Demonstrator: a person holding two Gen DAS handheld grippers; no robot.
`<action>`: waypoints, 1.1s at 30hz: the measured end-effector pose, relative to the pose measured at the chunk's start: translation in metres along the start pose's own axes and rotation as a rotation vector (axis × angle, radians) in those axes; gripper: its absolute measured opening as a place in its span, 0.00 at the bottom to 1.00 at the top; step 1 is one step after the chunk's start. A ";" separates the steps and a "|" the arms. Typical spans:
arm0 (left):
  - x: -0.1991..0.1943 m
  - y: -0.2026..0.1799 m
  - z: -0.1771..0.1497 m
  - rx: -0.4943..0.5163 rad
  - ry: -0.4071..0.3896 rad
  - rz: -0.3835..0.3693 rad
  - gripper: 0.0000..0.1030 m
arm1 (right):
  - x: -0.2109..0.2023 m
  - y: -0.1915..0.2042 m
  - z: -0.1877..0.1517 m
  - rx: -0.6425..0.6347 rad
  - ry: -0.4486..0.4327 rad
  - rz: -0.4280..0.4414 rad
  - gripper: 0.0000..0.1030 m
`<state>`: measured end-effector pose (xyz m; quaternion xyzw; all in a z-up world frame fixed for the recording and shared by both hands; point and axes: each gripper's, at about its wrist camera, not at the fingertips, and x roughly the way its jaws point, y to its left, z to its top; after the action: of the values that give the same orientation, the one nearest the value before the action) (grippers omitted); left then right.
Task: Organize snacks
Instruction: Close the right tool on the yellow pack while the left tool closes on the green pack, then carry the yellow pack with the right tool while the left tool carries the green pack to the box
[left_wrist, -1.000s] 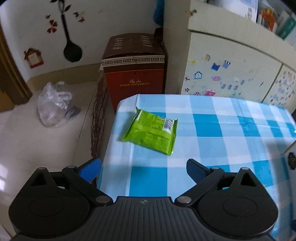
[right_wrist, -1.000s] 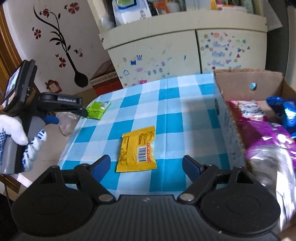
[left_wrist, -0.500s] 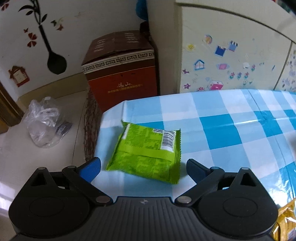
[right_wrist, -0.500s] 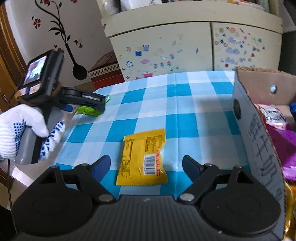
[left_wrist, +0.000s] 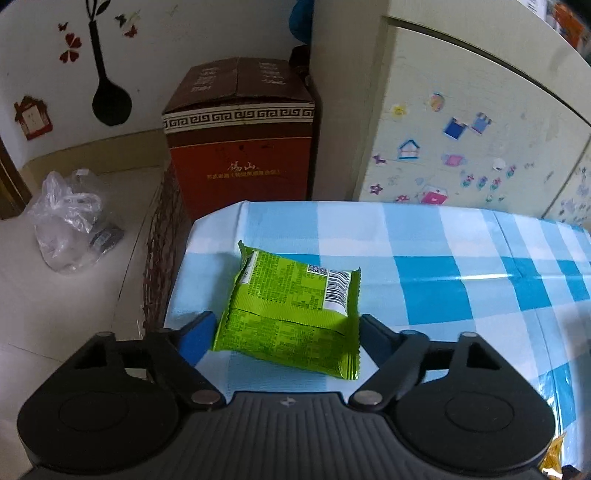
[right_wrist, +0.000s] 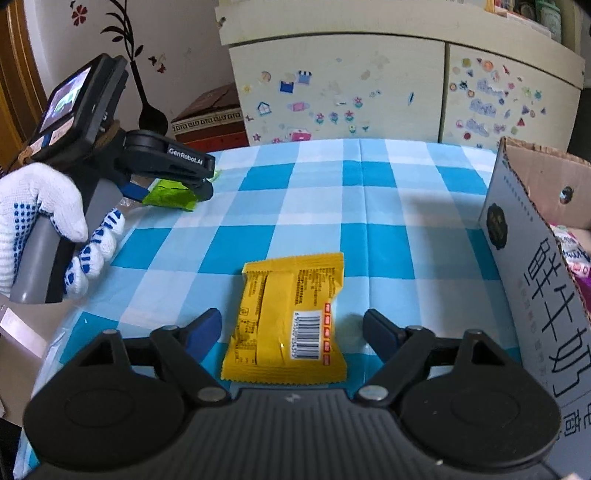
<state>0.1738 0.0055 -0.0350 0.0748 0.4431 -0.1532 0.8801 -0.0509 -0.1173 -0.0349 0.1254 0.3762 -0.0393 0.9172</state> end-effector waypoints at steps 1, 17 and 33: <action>-0.001 -0.002 -0.001 0.001 -0.002 -0.001 0.78 | -0.001 0.000 0.000 -0.006 0.000 0.000 0.65; -0.049 -0.022 -0.039 -0.053 0.050 -0.030 0.71 | -0.031 -0.012 0.002 0.048 -0.020 0.019 0.54; -0.107 -0.024 -0.082 -0.128 0.013 -0.065 0.71 | -0.072 -0.017 0.000 0.037 -0.058 0.034 0.54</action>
<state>0.0437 0.0269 0.0021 0.0050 0.4599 -0.1526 0.8748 -0.1056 -0.1353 0.0121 0.1474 0.3464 -0.0342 0.9258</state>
